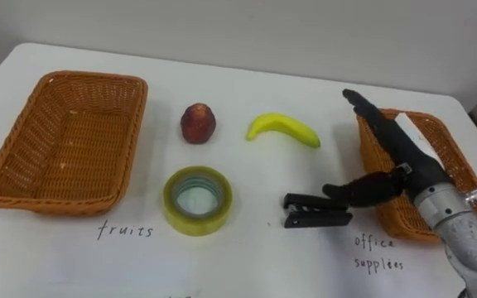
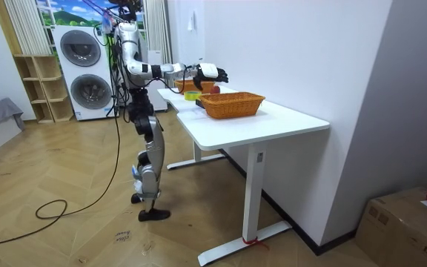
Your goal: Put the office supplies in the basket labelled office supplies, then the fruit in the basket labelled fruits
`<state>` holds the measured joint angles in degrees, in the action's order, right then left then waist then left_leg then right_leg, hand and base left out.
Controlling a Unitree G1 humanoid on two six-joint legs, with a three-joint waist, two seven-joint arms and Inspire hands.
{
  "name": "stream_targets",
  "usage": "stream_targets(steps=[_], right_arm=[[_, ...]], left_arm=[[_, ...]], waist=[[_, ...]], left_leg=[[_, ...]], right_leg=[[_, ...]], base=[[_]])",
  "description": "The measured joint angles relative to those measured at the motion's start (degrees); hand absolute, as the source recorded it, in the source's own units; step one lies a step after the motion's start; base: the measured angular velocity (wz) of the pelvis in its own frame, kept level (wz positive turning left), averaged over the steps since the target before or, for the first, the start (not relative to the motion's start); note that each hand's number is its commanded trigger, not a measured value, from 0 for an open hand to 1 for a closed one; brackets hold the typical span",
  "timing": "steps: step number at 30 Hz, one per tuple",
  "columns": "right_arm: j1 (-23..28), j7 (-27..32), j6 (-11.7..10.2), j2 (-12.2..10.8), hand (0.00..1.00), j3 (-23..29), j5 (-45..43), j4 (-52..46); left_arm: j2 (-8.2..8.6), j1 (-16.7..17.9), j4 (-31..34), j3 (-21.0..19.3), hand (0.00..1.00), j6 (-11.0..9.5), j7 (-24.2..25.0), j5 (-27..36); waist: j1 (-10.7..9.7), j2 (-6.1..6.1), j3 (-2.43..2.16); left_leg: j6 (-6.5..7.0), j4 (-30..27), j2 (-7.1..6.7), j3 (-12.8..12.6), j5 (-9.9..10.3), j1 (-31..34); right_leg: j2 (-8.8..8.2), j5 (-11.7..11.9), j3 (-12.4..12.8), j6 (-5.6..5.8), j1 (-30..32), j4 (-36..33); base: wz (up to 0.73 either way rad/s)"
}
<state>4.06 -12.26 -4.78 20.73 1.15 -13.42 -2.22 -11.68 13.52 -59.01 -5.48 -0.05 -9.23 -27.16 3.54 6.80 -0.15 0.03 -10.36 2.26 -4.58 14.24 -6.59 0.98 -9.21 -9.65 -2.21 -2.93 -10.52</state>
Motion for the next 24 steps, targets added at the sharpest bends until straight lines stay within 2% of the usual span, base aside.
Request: stream_targets(steps=[7, 13, 19, 24], right_arm=[[0.00, -5.47, 1.99, 0.00, 0.00, 0.05, -4.47, 0.35], [0.03, -9.64, 4.20, -0.02, 0.00, -0.01, -5.20, 0.36], [1.62, -12.57, 5.15, -0.03, 0.00, -0.48, -5.17, 0.37], [1.63, -14.24, 6.11, -0.02, 0.00, -2.24, -5.20, 0.37]], left_arm=[[-0.03, 0.04, 0.08, -0.11, 0.00, 0.03, 0.00, -0.01], [-0.34, 0.02, 0.08, -0.04, 0.00, 0.36, 0.00, 0.00], [-0.48, 0.17, 1.73, -0.05, 0.00, 0.99, -0.18, -0.01], [-0.52, 0.08, 2.35, -0.05, 0.00, 1.01, -0.25, -0.02]], waist=[[-0.03, 0.77, 0.25], [0.13, 0.78, 0.33], [1.93, 0.81, 0.36], [2.60, 0.98, 0.43]], left_leg=[[0.00, 0.12, 0.03, 0.01, 0.00, -0.05], [0.00, 0.12, 0.00, -0.08, 0.00, -0.07], [0.00, 0.04, 0.00, -0.13, 0.00, -0.14], [0.00, 0.06, 0.00, -0.13, 0.00, -0.08]], right_leg=[[-0.01, 0.03, 0.00, 0.02, -0.02, 0.00], [-0.05, 0.06, -0.01, 0.03, -0.02, -0.03], [-0.02, 0.10, 0.10, -0.03, -0.04, -0.04], [0.00, 0.09, 0.16, -0.03, -0.01, 0.08]], base=[[0.00], [0.00], [0.00], [0.00]])
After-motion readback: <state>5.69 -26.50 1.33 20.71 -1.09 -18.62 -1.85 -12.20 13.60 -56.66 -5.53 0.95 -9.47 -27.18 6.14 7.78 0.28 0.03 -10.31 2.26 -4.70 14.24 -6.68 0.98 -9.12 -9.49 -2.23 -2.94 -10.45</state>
